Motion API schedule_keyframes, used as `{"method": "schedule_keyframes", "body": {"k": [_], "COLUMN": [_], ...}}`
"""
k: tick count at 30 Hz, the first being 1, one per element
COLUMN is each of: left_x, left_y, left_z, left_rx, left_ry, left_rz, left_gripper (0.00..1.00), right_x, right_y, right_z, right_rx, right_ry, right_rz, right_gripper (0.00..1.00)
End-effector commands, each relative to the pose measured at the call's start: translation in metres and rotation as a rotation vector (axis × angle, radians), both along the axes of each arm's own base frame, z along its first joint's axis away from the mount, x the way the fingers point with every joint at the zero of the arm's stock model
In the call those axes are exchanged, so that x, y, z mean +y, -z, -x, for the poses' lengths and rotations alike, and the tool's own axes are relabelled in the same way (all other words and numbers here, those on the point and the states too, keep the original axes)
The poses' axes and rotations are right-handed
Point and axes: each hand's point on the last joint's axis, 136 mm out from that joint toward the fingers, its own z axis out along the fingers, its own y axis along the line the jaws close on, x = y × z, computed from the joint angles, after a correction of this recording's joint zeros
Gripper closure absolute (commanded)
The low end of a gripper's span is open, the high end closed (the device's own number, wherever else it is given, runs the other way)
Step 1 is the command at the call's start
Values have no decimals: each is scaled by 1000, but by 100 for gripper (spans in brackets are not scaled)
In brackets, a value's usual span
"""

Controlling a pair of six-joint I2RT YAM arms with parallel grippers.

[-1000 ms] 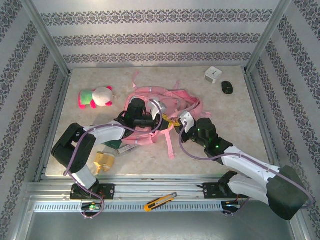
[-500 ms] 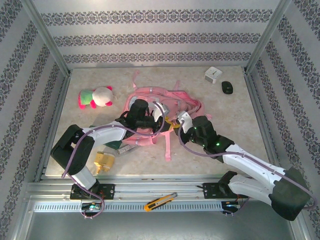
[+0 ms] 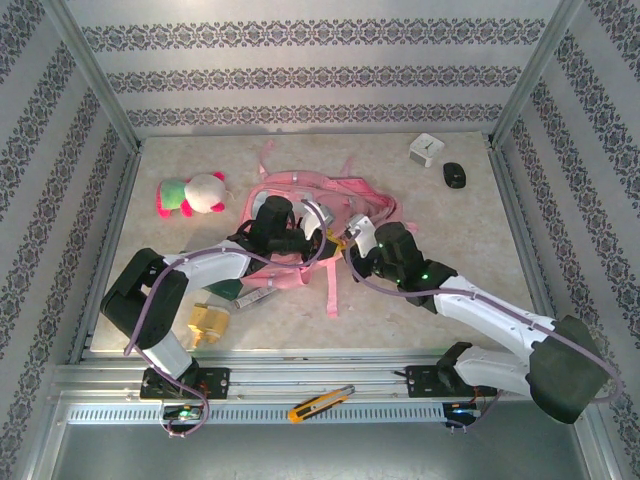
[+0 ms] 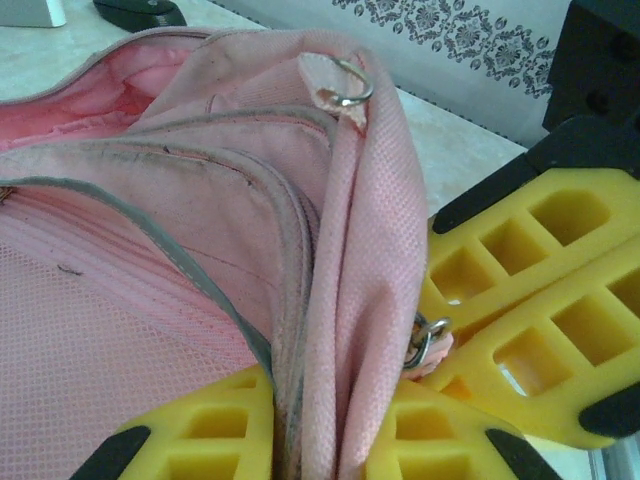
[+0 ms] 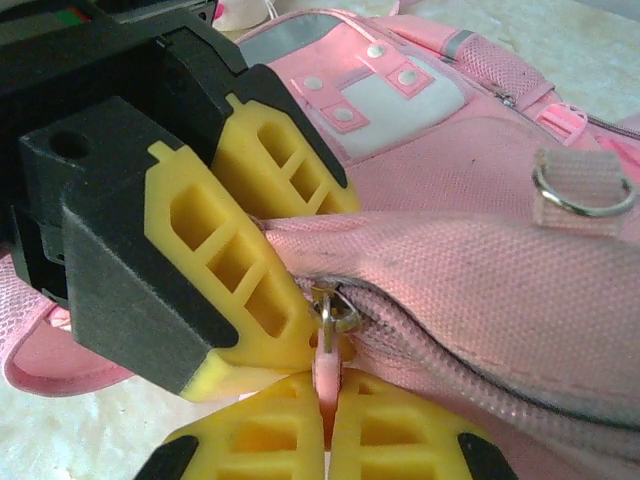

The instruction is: Pack the student bag

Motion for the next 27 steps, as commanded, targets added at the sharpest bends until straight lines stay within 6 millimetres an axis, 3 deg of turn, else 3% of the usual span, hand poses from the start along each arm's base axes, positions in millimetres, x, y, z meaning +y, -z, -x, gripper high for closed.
{"method": "schedule_keyframes", "body": {"k": [1,10,13,17,19,22,24,27], "left_x": [-9,26,30,31,30,30,34,53], "left_y": [-21,6,7,7,3,-5,-11,-14], "left_z": [24,12,13,14,14,14,12,2], "left_rx": [-17,-90,-124,-147,-152,-132,-96,-10], "left_ry": [95,68,92,113,118,87,23,-177], "left_rz": [11,-196,-236,-258,-246,-219,-202,-202], "left_gripper": [100,100,100,99,90,48,29,20], "right_x": [-6,-63,-66,-56,-50,-40,-35,-29], "right_y": [-24,-1,4,9,13,19,25,32], "right_z": [-8,26,31,35,36,41,45,52], "right_rx": [-31,230,295,371,400,435,467,520], "right_ry": [31,75,85,47,33,8,3,2], "right_rz": [-57,-47,-42,-65,-79,-95,-95,-94], "right_gripper": [100,100,100,100,100,100,100,100]}}
